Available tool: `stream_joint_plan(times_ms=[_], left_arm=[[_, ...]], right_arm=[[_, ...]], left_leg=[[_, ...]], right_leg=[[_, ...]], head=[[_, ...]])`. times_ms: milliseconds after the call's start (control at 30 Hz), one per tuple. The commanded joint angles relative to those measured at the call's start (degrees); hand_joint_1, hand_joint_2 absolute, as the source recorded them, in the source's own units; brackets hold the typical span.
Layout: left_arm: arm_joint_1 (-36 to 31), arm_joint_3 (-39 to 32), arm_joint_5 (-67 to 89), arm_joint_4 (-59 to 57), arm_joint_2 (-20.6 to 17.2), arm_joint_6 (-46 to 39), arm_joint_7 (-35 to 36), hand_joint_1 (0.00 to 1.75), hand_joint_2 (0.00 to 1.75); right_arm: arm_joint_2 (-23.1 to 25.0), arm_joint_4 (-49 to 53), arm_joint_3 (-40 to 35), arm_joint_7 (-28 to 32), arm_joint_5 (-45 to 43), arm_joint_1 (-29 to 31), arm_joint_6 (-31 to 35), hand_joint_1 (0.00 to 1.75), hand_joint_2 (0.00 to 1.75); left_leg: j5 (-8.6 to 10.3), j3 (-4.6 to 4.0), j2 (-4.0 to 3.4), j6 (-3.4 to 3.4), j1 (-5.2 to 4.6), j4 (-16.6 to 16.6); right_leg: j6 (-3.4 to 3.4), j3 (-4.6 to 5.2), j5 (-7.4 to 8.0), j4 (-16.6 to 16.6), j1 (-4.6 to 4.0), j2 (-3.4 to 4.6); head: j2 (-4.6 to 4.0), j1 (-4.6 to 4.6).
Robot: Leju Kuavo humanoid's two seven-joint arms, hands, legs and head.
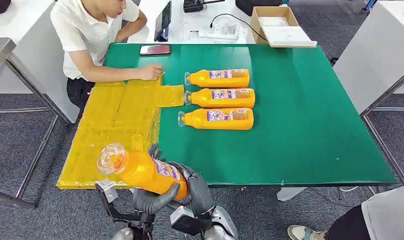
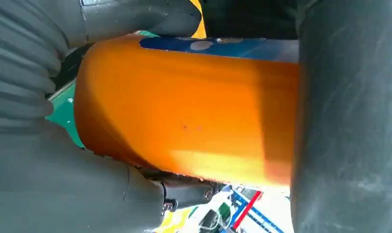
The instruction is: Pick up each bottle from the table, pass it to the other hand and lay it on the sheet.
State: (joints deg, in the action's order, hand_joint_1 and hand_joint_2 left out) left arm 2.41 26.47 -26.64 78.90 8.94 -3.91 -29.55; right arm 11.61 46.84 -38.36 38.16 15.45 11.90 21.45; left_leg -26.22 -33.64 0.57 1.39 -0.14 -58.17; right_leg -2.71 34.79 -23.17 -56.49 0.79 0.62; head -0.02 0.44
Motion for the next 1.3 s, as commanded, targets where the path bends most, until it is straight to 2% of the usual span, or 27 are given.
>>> stream_joint_plan(times_ms=[33, 100, 133, 167, 200, 233, 267, 333, 367, 500, 567, 767, 1033, 1167, 1233, 1267, 1300], left_arm=[[-1.3, -1.1, 1.8, 2.9, -0.2, 0.9, -2.7, 0.00, 1.75], [-1.3, -1.1, 1.8, 2.9, -0.2, 0.9, -2.7, 0.00, 1.75], [-1.2, -1.6, 2.2, 3.0, 0.0, 0.6, -3.7, 0.07, 1.75], [-1.1, -1.7, 2.3, 3.3, 0.1, 0.7, -3.9, 1.75, 1.75], [-1.0, -1.8, 2.5, 3.6, 0.0, 1.1, -4.6, 1.75, 1.75], [-0.7, -2.1, 2.5, 4.1, 0.0, 1.1, -4.8, 1.75, 1.75], [-0.6, -2.4, 2.5, 4.4, 0.0, 1.1, -4.8, 1.75, 1.75], [-0.5, -3.4, 2.0, 4.3, 0.2, 0.4, -4.2, 1.75, 1.75], [-0.5, -4.0, 1.4, 4.1, 0.3, 0.1, -3.7, 1.75, 1.75], [-0.4, -7.2, -2.8, 3.2, 0.2, 1.3, -0.5, 1.75, 1.75], [0.5, -8.7, -3.3, 3.8, 1.4, 1.8, 0.9, 1.75, 1.75], [-0.2, -10.3, 0.0, 2.3, 0.3, -1.6, 3.2, 1.75, 1.75], [-0.2, -10.3, 0.0, 2.3, 0.3, -1.6, 3.2, 1.75, 1.75], [-1.4, -10.8, 4.5, 1.4, -0.7, -7.8, 4.0, 1.75, 1.75], [-4.1, -11.3, 11.9, -0.7, -1.8, -15.3, 2.0, 1.75, 1.75], [-6.0, -11.6, 21.3, -3.8, -2.8, -25.0, 1.0, 1.75, 1.75], [-7.1, -12.5, 24.1, -5.5, -3.3, -27.5, 0.7, 1.75, 1.75]], right_arm=[[0.6, -9.9, -5.7, 1.8, 1.0, 2.8, -6.4, 1.75, 1.75], [0.6, -9.9, -5.7, 1.8, 1.0, 2.8, -6.4, 1.75, 1.75], [0.8, -10.7, -5.7, 1.8, 1.4, 3.0, -7.4, 1.75, 1.75], [1.0, -11.5, -5.5, 1.8, 1.5, 3.2, -9.2, 1.75, 1.75], [1.0, -11.7, -5.6, 1.8, 2.0, 3.2, -9.7, 1.41, 1.75], [1.0, -12.1, -5.5, 1.7, 2.7, 3.1, -10.1, 0.44, 1.75], [1.0, -12.2, -5.3, 1.5, 3.1, 3.0, -9.8, 0.00, 1.75], [0.9, -12.3, -4.9, 1.2, 3.3, 2.6, -9.8, 0.00, 1.75], [0.8, -12.2, -4.8, 1.0, 3.6, 2.4, -9.4, 0.00, 0.00], [0.1, -10.6, -3.4, 1.6, 4.1, 0.4, -6.7, 0.00, 0.00], [-0.6, -8.7, -2.2, 1.8, 4.0, -1.4, -4.5, 0.00, 0.00], [-2.2, -5.0, 1.2, 1.8, 1.0, -5.3, 1.7, 0.00, 0.00], [-2.2, -5.0, 1.2, 1.8, 1.0, -5.3, 1.7, 0.00, 0.00], [-3.7, 1.0, 3.5, 1.8, -4.0, -8.7, 6.7, 0.00, 0.00], [-5.4, 4.9, 4.1, 1.8, -4.8, -9.6, 8.6, 0.00, 0.00], [-6.3, 7.0, 4.9, 1.8, -4.8, -10.2, 10.8, 0.00, 0.00], [-6.9, 8.4, 5.6, 1.8, -5.2, -10.7, 11.5, 0.00, 0.00]], left_leg=[[-0.01, 0.10, 0.03, -0.06, 0.04, 0.0], [-0.02, 0.15, 0.08, -0.07, 0.05, 0.0], [-0.01, 0.10, 0.06, -0.05, 0.05, 0.0], [-0.03, 0.19, 0.14, -0.09, 0.07, 0.0], [0.00, 0.14, 0.15, -0.06, 0.04, 0.1], [-0.05, 0.24, 0.16, -0.09, 0.08, 0.0], [-0.04, 0.24, 0.11, -0.09, 0.06, 0.1], [-0.06, 0.26, 0.08, -0.09, 0.08, 0.1], [-0.05, 0.31, 0.16, -0.10, 0.07, 0.1], [-0.02, 0.12, 0.06, -0.06, 0.05, 0.1], [-0.01, 0.17, 0.14, -0.08, 0.04, 0.1], [-0.01, 0.15, 0.13, -0.06, 0.02, 0.1], [-0.08, 0.16, 0.02, -0.10, 0.07, 0.0], [-0.05, 0.24, 0.15, -0.12, 0.05, 0.1], [-0.04, 0.14, 0.14, -0.09, 0.04, 0.1], [-0.02, 0.05, 0.10, -0.07, 0.01, 0.0], [-0.01, 0.17, 0.23, -0.11, 0.03, 0.1]], right_leg=[[0.06, -0.12, -0.03, 0.0, -0.05, -0.10], [0.08, -0.18, -0.06, 0.0, -0.06, -0.15], [0.06, -0.12, -0.04, 0.0, -0.06, -0.13], [0.10, -0.23, -0.09, 0.1, -0.08, -0.23], [0.07, -0.18, -0.06, 0.1, -0.06, -0.20], [0.11, -0.31, -0.10, 0.1, -0.10, -0.24], [0.10, -0.28, -0.09, 0.1, -0.07, -0.19], [0.11, -0.30, -0.11, 0.1, -0.10, -0.22], [0.12, -0.35, -0.15, 0.1, -0.09, -0.31], [0.07, -0.14, -0.05, 0.1, -0.06, -0.13], [0.09, -0.20, -0.09, 0.1, -0.06, -0.25], [0.07, -0.17, -0.08, 0.1, -0.04, -0.21], [0.11, -0.20, -0.07, 0.1, -0.09, -0.09], [0.13, -0.29, -0.12, 0.1, -0.07, -0.25], [0.11, -0.19, -0.10, 0.1, -0.06, -0.20], [0.08, -0.07, -0.06, 0.0, -0.02, -0.14], [0.12, -0.25, -0.11, 0.1, -0.05, -0.31]], head=[[0.00, 0.02], [0.00, 0.00], [0.00, 0.00], [0.00, 0.00], [0.00, 0.02], [0.00, 0.00], [0.00, 0.00], [0.00, 0.00], [0.00, 0.00], [0.00, 0.02], [0.00, 0.02], [0.00, 0.02], [0.00, 0.02], [0.00, 0.02], [0.00, 0.02], [0.00, 0.02], [0.00, 0.02]])
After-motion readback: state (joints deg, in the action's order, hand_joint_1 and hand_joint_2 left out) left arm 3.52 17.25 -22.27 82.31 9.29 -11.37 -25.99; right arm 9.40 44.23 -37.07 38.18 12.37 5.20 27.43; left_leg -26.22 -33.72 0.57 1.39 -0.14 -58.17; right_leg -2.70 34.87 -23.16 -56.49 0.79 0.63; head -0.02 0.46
